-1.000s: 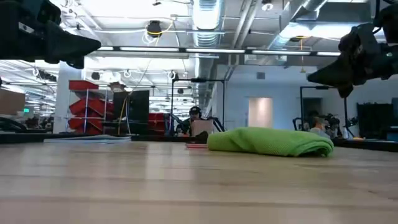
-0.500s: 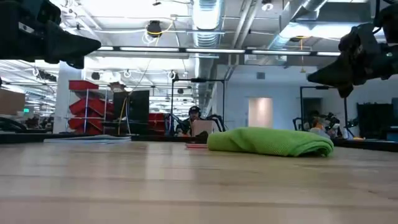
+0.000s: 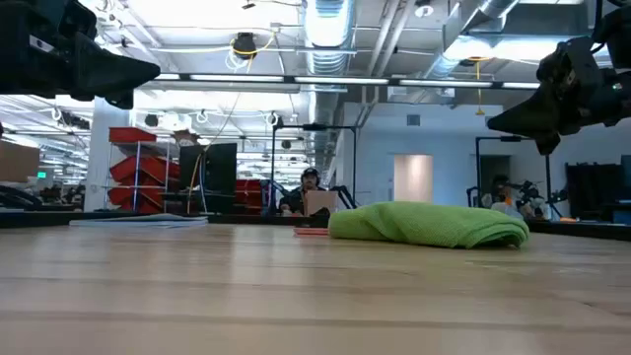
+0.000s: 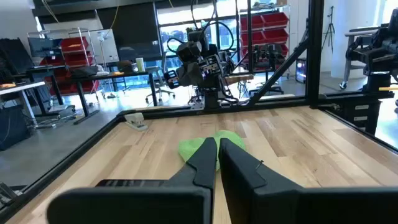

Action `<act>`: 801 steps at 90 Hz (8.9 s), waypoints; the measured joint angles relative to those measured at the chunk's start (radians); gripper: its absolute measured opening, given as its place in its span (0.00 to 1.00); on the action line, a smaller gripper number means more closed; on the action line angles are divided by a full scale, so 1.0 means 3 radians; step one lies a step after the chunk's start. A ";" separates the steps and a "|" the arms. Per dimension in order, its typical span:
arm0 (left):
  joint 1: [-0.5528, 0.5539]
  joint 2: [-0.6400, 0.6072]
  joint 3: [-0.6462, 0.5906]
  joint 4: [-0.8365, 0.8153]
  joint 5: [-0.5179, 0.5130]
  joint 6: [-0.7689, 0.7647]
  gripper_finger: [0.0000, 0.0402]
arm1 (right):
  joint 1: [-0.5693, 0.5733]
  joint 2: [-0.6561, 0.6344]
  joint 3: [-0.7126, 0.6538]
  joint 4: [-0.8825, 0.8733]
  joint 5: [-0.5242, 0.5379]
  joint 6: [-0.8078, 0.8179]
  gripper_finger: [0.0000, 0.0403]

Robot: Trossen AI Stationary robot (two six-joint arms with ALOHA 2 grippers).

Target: Apply microfiber cloth

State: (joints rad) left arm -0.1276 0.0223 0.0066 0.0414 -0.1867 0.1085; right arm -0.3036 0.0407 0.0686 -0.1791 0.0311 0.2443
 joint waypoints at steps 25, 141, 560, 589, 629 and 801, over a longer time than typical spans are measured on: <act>0.0000 -0.0001 -0.0001 0.0001 0.0000 0.0000 0.00 | 0.0000 0.0000 0.0000 0.0000 0.0000 0.0000 0.00; 0.0001 -0.0003 0.0000 0.0002 -0.0001 -0.0060 0.00 | -0.0001 0.0001 0.0000 0.0000 0.0000 0.0000 0.00; 0.2071 0.5334 0.1819 0.1467 0.0954 -0.1252 0.31 | -0.0151 0.5602 0.2464 0.1396 -0.0287 0.0412 0.00; 0.1822 0.5437 0.1819 0.1627 0.0522 -0.0582 0.33 | -0.0197 0.5603 0.2464 0.1215 -0.0152 0.0311 0.00; 0.1892 0.6119 0.2224 0.1637 0.1105 -0.0937 0.34 | -0.0197 0.5606 0.2426 0.1064 -0.0107 0.0353 0.00; 0.2193 0.5640 0.2250 0.0941 0.1073 -0.0866 0.34 | -0.0149 0.6428 0.2755 0.1726 -0.0289 0.0146 0.00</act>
State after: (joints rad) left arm 0.5302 1.7143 0.6815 0.3238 0.1350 -0.1513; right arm -0.3482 1.9692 0.8951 0.3387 -0.0557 0.2882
